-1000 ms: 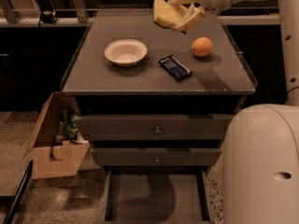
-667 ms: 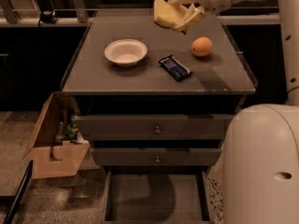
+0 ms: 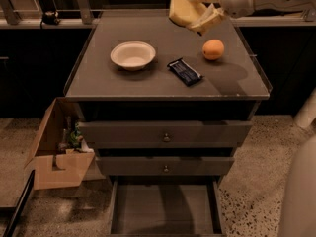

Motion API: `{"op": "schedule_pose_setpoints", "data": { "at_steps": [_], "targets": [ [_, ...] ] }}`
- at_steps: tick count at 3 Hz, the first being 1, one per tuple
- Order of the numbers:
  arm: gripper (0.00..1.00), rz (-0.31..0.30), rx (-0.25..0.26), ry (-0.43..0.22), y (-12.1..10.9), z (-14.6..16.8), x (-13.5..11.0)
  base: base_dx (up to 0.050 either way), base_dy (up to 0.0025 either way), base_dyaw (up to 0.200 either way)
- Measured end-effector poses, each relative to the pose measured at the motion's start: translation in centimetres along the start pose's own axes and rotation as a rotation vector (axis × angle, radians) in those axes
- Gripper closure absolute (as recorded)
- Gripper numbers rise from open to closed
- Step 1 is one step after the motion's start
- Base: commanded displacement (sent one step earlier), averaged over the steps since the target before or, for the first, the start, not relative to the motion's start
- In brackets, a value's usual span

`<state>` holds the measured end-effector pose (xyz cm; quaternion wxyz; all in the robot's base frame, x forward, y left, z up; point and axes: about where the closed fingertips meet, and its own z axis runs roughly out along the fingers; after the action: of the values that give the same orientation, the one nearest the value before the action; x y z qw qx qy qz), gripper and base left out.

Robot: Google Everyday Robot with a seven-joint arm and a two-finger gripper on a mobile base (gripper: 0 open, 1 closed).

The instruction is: Place sponge into bottom drawer

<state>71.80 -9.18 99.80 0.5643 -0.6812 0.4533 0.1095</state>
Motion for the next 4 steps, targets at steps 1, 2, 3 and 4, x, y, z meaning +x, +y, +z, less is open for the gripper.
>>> {"op": "schedule_pose_setpoints", "data": {
  "at_steps": [1, 2, 3, 4],
  "targets": [
    [1.00, 0.053, 0.021, -0.020, 2.7, -0.2, -0.1, 0.000, 0.00000, 0.000],
    [1.00, 0.111, -0.031, -0.094, 7.5, 1.4, -0.3, 0.000, 0.00000, 0.000],
    [1.00, 0.160, -0.075, -0.164, 12.0, 2.3, -1.2, 0.000, 0.00000, 0.000],
    [1.00, 0.160, -0.075, -0.164, 12.0, 2.3, -1.2, -0.050, 0.00000, 0.000]
  ]
}}
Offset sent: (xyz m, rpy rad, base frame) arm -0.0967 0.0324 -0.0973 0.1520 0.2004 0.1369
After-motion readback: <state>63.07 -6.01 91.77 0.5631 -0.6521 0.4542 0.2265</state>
